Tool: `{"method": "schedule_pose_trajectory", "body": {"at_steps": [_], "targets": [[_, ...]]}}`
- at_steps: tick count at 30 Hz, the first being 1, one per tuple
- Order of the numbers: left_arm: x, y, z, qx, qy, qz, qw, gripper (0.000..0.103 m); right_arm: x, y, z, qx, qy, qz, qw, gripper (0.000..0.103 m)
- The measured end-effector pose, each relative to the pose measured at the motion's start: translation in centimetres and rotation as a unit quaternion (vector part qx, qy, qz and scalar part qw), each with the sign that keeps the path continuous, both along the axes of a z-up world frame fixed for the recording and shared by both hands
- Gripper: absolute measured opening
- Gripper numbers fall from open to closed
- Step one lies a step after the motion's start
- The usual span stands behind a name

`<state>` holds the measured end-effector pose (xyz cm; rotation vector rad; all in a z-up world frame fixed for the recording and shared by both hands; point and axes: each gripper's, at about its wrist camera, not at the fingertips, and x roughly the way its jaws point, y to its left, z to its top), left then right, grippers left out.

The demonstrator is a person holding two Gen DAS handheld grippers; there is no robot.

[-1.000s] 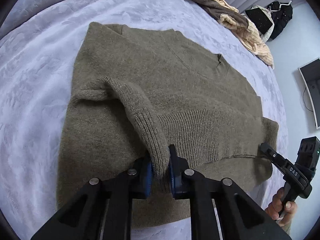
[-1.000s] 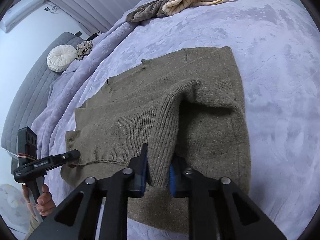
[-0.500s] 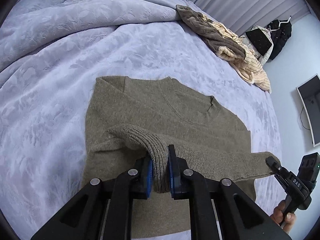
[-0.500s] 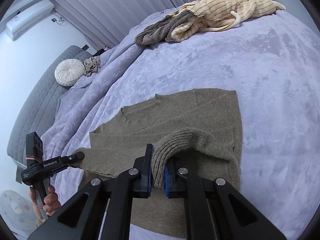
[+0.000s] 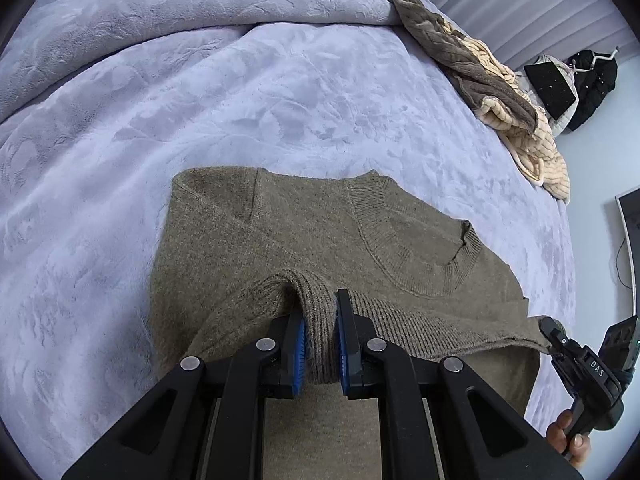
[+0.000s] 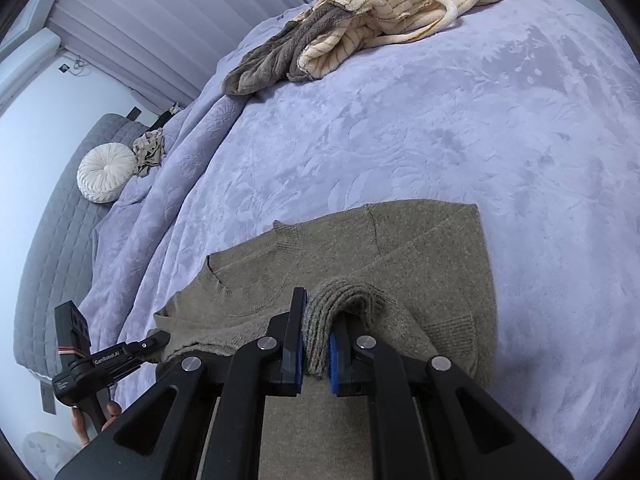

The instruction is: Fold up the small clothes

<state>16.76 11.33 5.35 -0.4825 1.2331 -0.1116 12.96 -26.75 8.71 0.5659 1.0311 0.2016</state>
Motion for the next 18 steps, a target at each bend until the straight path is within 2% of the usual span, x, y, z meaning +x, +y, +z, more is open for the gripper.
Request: {"method": "schedule_pose_trajectory", "body": {"at_steps": [4,8,10,12,14,16,18], "targets": [[1.2,-0.1,-1.3,-0.003,0.016,-0.001,0.9999,0.015,1.5,-0.2,-1.4,-0.002,0.014,-0.003,1.000,0.010],[1.9,0.3,-2.3,-0.024,0.030,0.003,0.9993,0.017,2.4,-0.3,-2.7,0.000,0.027,-0.001,1.000,0.010],[2.1,0.7,-2.6,-0.053,0.031,-0.001,0.9981,0.031,2.7,-0.3,-3.2,0.001,0.029,0.007,1.000,0.014],[2.1,1.1,-2.3,-0.092,0.023,-0.001,0.9955,0.063,2.8,-0.2,-3.3,0.003,0.029,0.012,0.999,0.016],[1.8,1.5,-1.3,-0.103,0.007,0.010,0.9946,0.083,2.8,-0.2,-3.2,0.009,0.024,0.016,1.000,0.019],[1.4,2.0,0.0,-0.093,-0.007,0.014,0.9955,0.084,2.5,-0.3,-2.8,0.010,0.018,0.018,1.000,0.026],[0.8,2.5,1.2,-0.094,-0.022,0.010,0.9953,0.084,2.1,-0.6,-2.1,0.007,0.007,0.014,1.000,0.039]]}}
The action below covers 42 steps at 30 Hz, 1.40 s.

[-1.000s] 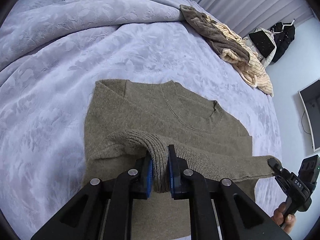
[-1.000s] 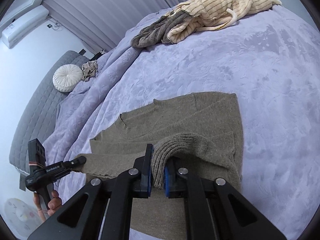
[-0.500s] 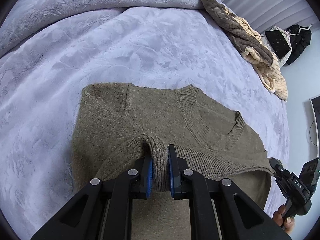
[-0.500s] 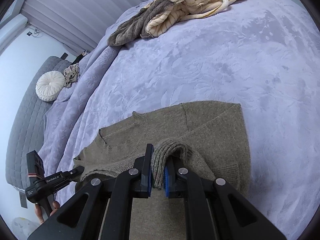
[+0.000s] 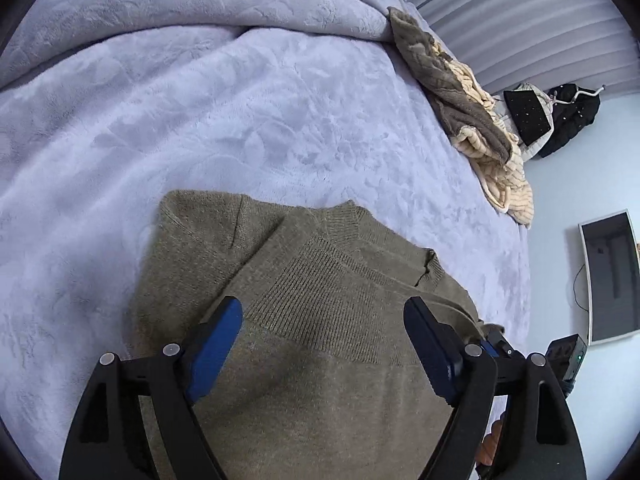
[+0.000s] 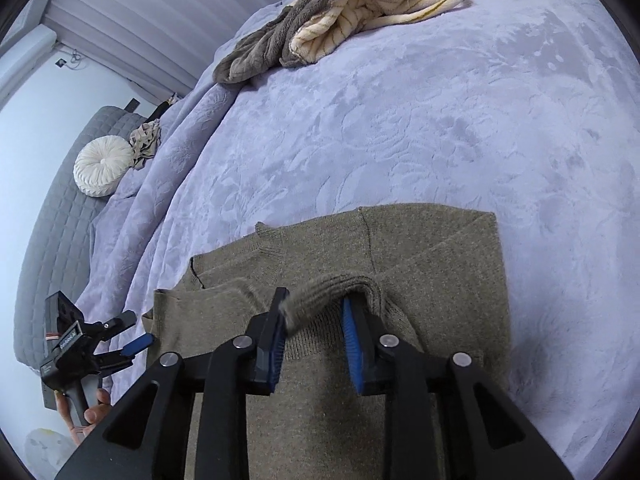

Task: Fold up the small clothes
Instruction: 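Open both grippers and release the hem on the sweater, then smooth the folded sweater flat with both open grippers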

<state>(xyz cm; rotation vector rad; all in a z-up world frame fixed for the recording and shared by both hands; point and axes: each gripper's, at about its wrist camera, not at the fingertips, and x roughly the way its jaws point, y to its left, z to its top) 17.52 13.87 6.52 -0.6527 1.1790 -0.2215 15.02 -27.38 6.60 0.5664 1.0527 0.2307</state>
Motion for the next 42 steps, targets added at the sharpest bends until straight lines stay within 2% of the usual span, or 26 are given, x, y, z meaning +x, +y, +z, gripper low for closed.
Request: {"method": "schedule_pose_trajectory", "body": {"at_steps": [2,5,7,9,12,14,16,17,19,21,23,26,28,29,30,31,32,33,37,39,42], "targets": [[-1.2,0.3,1.5,0.022,-0.027,-0.006,0.9994,0.084,-1.0,-0.5,1.3,-0.013,-0.020,-0.008,1.000,0.047],[-2.2,-1.1,2.5,0.067,-0.055,-0.047,0.9951,0.084,-2.9,-0.1,3.5,-0.050,-0.070,-0.001,0.996,0.047],[-1.9,-2.9,2.1,0.108,-0.063,-0.069,0.9898,0.084,-3.2,1.5,4.0,-0.077,-0.085,0.036,0.993,0.047],[-1.1,-4.5,1.3,0.153,-0.070,-0.075,0.9829,0.084,-2.7,3.9,3.5,-0.107,-0.082,0.079,0.988,0.047],[0.6,-5.6,-0.8,0.195,-0.058,-0.085,0.9755,0.084,-1.1,5.9,1.4,-0.155,-0.059,0.108,0.980,0.047],[1.3,-5.4,-1.9,0.212,-0.061,-0.085,0.9716,0.084,0.2,5.6,-0.1,-0.180,-0.041,0.103,0.977,0.047],[1.8,-4.5,-3.1,0.237,-0.056,-0.075,0.9671,0.084,1.0,4.0,-1.3,-0.183,-0.026,0.081,0.980,0.047],[2.0,-3.8,-3.7,0.237,-0.053,-0.070,0.9676,0.084,1.3,3.1,-1.7,-0.177,-0.021,0.069,0.982,0.047],[2.1,-2.2,-4.7,0.210,-0.053,-0.062,0.9743,0.084,1.4,1.6,-2.4,-0.144,-0.021,0.059,0.988,0.046],[2.0,-1.4,-4.8,0.194,-0.058,-0.059,0.9774,0.084,1.2,1.0,-2.6,-0.129,-0.028,0.060,0.989,0.046],[1.6,-1.4,-4.0,0.207,-0.058,-0.057,0.9750,0.084,1.1,1.0,-2.7,-0.127,-0.031,0.060,0.990,0.046],[0.1,-1.7,-0.8,0.242,-0.093,-0.047,0.9647,0.084,0.4,1.3,-1.6,-0.148,-0.033,0.046,0.987,0.047],[-0.7,-2.2,1.2,0.245,-0.117,-0.039,0.9617,0.084,-0.4,2.3,0.1,-0.168,-0.061,0.052,0.983,0.053],[-0.6,-2.7,1.8,0.248,-0.122,-0.039,0.9603,0.084,-0.8,2.9,0.8,-0.172,-0.075,0.058,0.981,0.060],[-0.2,-3.7,1.9,0.286,-0.115,-0.035,0.9506,0.084,-1.0,3.6,1.4,-0.171,-0.083,0.063,0.980,0.065],[0.4,-4.6,1.5,0.343,-0.097,-0.025,0.9342,0.084,-0.8,4.1,1.5,-0.168,-0.085,0.070,0.980,0.065],[1.2,-5.4,0.7,0.398,-0.077,-0.017,0.9140,0.084,-0.5,4.6,1.4,-0.166,-0.082,0.077,0.980,0.065],[1.8,-5.6,-0.2,0.413,-0.065,-0.019,0.9080,0.084,-0.2,4.9,1.2,-0.170,-0.077,0.079,0.979,0.065],[3.4,-3.9,-4.0,0.398,-0.007,-0.016,0.9174,0.084,1.4,4.6,-1.0,-0.182,-0.036,0.063,0.981,0.065],[3.5,-3.2,-4.7,0.380,-0.008,-0.015,0.9249,0.084,1.7,3.9,-2.1,-0.181,-0.024,0.059,0.981,0.065],[3.4,-2.7,-4.9,0.369,-0.015,-0.016,0.9291,0.084,1.7,3.4,-2.5,-0.174,-0.028,0.061,0.982,0.065]]}}
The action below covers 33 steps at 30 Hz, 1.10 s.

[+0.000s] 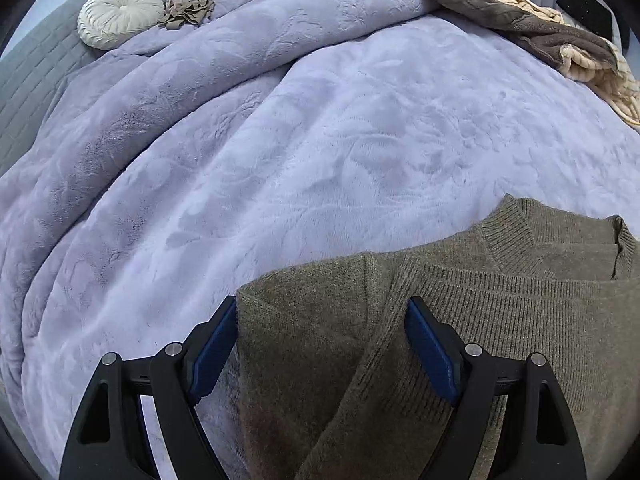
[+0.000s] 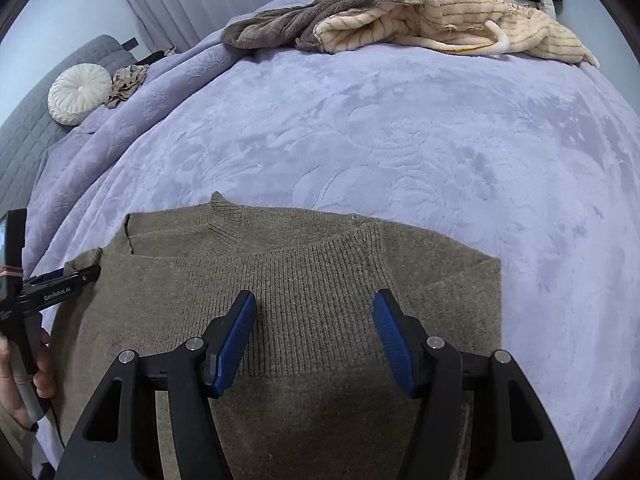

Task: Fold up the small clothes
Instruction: 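Smooth the folded sweater flat with both open grippers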

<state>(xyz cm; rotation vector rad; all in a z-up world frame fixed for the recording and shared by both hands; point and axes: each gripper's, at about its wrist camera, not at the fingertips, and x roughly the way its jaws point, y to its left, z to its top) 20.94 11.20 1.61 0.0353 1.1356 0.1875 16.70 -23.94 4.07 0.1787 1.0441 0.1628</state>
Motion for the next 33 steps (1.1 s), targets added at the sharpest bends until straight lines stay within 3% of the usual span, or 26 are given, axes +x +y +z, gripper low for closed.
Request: {"method": "schedule_pose_trajectory", "body": {"at_steps": [5,12,18,23,28,33], "targets": [[-0.2,0.4,0.5,-0.012,-0.003,-0.002,0.9999,0.084,0.0,0.5,0.1,-0.016,-0.001,0.002,1.000,0.065],[-3.2,0.4,3.2,-0.020,-0.027,-0.014,0.9993,0.084,-4.2,2.8,4.5,-0.054,-0.052,0.031,0.997,0.065],[-7.7,-1.6,5.3,-0.060,-0.040,-0.036,0.9967,0.084,-7.4,3.8,3.7,-0.065,-0.030,0.045,0.996,0.066],[-11.3,-3.0,4.6,-0.066,-0.031,-0.056,0.9958,0.084,-9.5,2.7,2.3,-0.059,-0.008,0.023,0.998,0.066],[-13.1,-2.8,2.0,-0.082,0.005,-0.047,0.9955,0.084,-11.4,2.6,2.1,-0.080,-0.012,0.022,0.997,0.066],[-16.1,-1.9,2.5,-0.098,-0.006,-0.051,0.9939,0.084,-14.0,2.1,2.5,-0.086,-0.013,0.022,0.996,0.072]]}}
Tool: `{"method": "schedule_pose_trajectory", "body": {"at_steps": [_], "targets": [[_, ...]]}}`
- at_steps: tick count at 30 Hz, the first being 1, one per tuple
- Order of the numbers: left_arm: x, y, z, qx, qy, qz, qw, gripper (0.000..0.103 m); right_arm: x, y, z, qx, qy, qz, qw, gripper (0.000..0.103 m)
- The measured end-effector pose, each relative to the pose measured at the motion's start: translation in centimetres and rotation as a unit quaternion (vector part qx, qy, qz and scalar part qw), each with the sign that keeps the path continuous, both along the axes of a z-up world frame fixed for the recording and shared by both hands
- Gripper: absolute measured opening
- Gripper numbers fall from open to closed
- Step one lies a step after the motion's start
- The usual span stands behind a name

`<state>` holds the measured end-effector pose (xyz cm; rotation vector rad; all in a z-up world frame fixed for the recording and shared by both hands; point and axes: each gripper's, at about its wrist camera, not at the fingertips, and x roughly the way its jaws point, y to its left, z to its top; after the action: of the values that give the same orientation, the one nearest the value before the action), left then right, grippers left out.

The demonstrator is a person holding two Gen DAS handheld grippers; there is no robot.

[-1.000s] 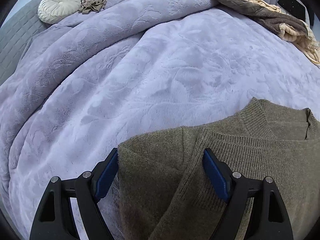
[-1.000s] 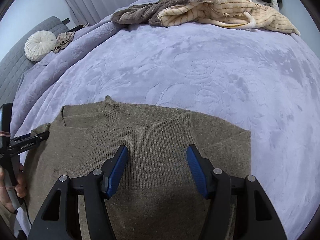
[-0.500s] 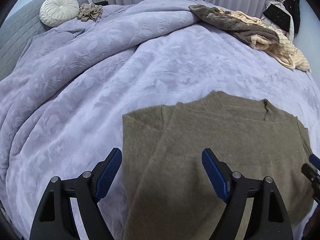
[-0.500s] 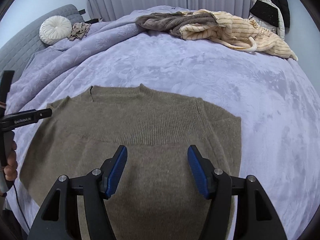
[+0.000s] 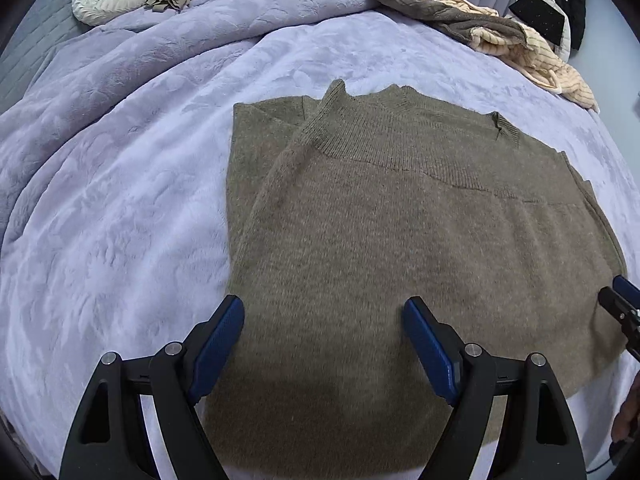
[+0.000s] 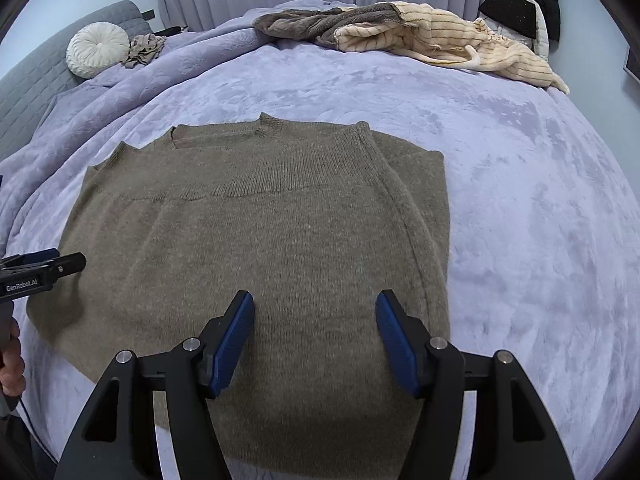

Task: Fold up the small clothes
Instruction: 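Smooth the folded sweater flat with both open grippers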

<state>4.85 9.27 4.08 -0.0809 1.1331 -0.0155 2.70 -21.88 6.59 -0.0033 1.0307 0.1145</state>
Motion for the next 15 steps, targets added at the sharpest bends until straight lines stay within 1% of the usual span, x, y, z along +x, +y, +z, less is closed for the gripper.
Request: {"method": "schedule_pose_trajectory", "body": {"at_steps": [2,5,6,7,10,12,13,15], "targets": [[-1.4,1.1,-0.1,-0.016,0.004,0.008,0.9998,0.084,-1.3,-0.5,-0.5,-0.010,0.007,-0.001,1.000,0.072],[-3.4,3.2,-1.7,-0.035,0.022,0.021,0.9989,0.084,-3.5,-1.4,-1.4,-0.014,0.011,-0.002,1.000,0.072],[-4.1,4.0,-2.4,-0.050,0.030,0.026,0.9980,0.084,-4.1,-1.8,-1.6,-0.007,0.011,-0.001,1.000,0.072],[-5.0,4.8,-2.7,-0.066,0.027,0.028,0.9970,0.084,-4.8,-2.0,-1.7,-0.002,0.009,0.001,1.000,0.072],[-6.8,5.7,-1.5,-0.069,0.013,0.038,0.9968,0.084,-6.5,-2.1,-1.6,-0.009,0.004,0.009,1.000,0.072],[-7.4,6.0,-0.2,-0.080,-0.004,0.040,0.9959,0.084,-7.2,-2.1,-0.8,-0.014,0.003,0.002,1.000,0.073],[-7.5,6.0,0.5,-0.091,-0.015,0.041,0.9949,0.084,-7.6,-2.2,0.0,-0.007,-0.006,-0.004,1.000,0.073],[-6.9,5.7,1.0,-0.096,-0.019,0.042,0.9943,0.084,-8.0,-2.4,1.3,0.012,-0.026,-0.012,1.000,0.077]]}}
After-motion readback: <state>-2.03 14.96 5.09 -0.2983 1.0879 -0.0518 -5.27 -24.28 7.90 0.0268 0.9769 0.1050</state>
